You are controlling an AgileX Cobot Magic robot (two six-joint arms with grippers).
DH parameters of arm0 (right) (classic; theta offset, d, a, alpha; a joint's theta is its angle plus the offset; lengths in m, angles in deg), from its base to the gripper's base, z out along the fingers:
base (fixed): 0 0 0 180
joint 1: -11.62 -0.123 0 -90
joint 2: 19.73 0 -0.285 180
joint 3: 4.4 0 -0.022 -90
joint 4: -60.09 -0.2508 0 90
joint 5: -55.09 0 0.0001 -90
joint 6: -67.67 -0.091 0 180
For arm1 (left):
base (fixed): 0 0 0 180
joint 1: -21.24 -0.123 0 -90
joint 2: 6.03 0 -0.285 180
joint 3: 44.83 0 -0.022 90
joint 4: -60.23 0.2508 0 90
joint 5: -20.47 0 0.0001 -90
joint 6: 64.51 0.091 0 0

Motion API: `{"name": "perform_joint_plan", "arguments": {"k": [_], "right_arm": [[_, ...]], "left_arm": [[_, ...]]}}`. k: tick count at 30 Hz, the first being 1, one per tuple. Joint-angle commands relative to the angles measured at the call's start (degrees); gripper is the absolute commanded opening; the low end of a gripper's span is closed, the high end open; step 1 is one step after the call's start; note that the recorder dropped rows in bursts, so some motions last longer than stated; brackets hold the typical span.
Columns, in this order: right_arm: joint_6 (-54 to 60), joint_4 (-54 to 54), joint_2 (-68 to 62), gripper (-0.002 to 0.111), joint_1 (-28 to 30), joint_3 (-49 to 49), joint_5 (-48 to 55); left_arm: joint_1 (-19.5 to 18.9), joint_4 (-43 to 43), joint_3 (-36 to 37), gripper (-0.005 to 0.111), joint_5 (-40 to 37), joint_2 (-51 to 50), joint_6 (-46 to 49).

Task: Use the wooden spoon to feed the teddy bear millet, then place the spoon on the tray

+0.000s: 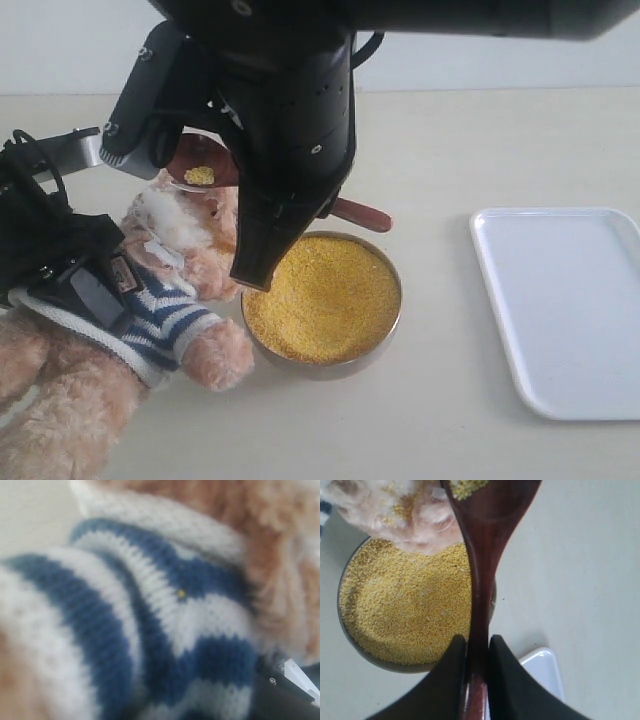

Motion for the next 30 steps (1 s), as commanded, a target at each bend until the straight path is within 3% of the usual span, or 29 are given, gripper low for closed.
{"name": "perform_joint_plan", "arguments": {"k": [1,30], "right_arm": [[0.2,0.0,0.7,0.0,0.2,0.0,0.3],[1.5,-4.3,0.7,0.0,0.2,0.0,0.3]], "left_arm": [[0.3,-0.7,0.2,0.004,-0.3,0.7,-0.1],[0.2,-0.9,5.8,0.004,-0.3,7.0,-0.1]]}}
